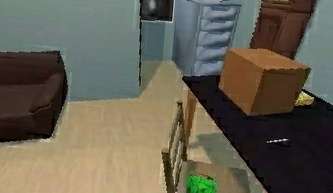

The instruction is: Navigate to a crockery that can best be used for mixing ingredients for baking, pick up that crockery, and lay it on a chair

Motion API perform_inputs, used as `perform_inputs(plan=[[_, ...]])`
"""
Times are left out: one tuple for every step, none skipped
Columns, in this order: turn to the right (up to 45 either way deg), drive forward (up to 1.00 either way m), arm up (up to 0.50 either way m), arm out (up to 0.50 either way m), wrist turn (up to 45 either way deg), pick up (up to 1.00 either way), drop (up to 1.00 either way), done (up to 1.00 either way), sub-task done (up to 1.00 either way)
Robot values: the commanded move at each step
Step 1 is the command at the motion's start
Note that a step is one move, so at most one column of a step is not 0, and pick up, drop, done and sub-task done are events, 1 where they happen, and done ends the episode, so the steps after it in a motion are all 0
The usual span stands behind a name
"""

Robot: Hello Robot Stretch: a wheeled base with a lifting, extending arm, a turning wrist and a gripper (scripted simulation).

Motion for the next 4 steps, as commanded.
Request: perform_inputs(plan=[[45.0,0.00,0.00,0.00,0.0,0.00,0.00,0.00,0.00],[6.0,0.00,0.00,0.00,0.0,0.00,0.00,0.00,0.00],[-45.0,0.00,0.00,0.00,0.0,0.00,0.00,0.00,0.00],[-45.0,0.00,0.00,0.00,0.0,0.00,0.00,0.00,0.00]])
